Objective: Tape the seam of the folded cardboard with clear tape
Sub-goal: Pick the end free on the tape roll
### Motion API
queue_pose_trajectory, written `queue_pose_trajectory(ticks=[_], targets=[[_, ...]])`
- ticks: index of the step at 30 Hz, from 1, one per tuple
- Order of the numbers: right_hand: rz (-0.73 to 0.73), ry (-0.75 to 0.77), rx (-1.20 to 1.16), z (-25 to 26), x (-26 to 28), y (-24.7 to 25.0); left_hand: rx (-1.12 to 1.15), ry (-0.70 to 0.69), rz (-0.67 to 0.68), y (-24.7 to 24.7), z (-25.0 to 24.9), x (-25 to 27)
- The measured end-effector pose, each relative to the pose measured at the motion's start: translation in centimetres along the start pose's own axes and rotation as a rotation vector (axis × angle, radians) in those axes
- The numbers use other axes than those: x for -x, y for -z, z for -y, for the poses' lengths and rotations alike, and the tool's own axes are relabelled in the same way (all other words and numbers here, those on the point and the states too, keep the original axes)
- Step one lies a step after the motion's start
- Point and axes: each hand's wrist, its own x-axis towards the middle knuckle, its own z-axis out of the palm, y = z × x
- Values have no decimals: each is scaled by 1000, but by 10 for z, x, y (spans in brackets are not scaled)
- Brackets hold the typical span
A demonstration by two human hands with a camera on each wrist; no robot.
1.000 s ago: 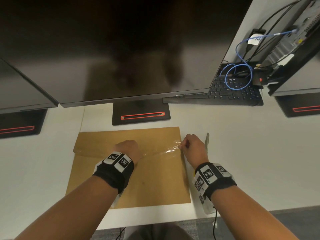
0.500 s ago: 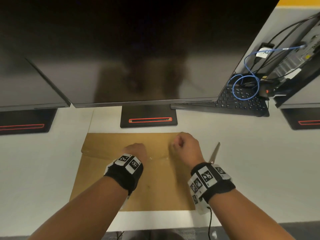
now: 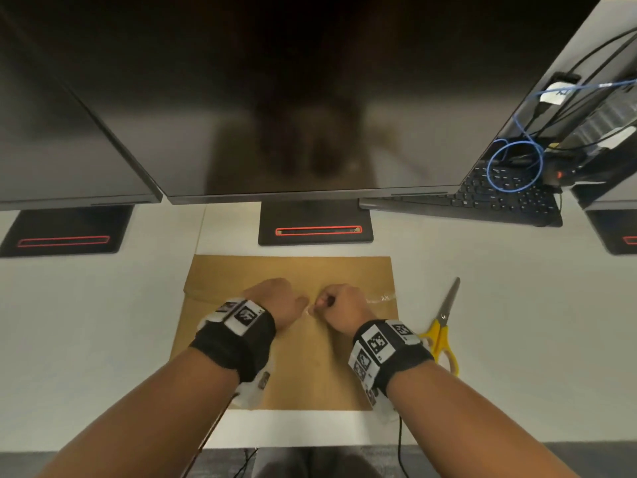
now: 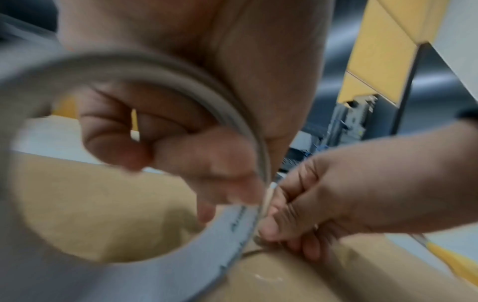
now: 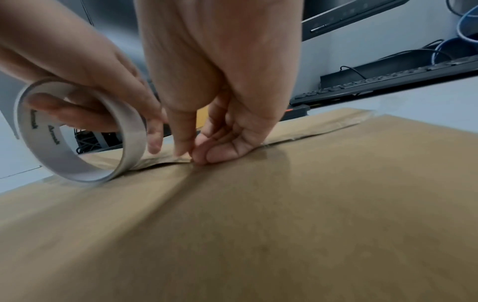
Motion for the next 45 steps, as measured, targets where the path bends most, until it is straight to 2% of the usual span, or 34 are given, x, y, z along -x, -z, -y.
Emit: queue_pose_trajectory(ticks=[3,7,11,15,19,24,27,30,33,37,40,45], targets=[[-11,-11,28,3,1,-3,166,-98,79,8,30,8],[-22,-61,55,7,-1,-9,300,-196,43,13,61,12],[-37,-92,149,15,0,-10,77,-171,-24,7,67,9],[-11,-113,221,19,2,-10,-79,-99,21,5,77,7],[-19,-98,273,20,2,-13,-57,3,3,13,100,10],[4,-135,297,24,1,-12,-46,-43,-8,12,105,15],[8,-153,298,26,2,-14,43,-103,-46,13,102,20],[-14,-145,304,25,3,-17,244,-193,-113,21,96,28],[-50,-116,277,22,6,-18,511,-310,-56,29,89,38],[-89,-59,67,13,12,-17,693,-404,-81,24,85,40],[-97,5,-81,4,18,-8,699,-397,-124,8,82,33],[-236,30,-31,-21,28,22,513,-285,-290,-16,83,7]])
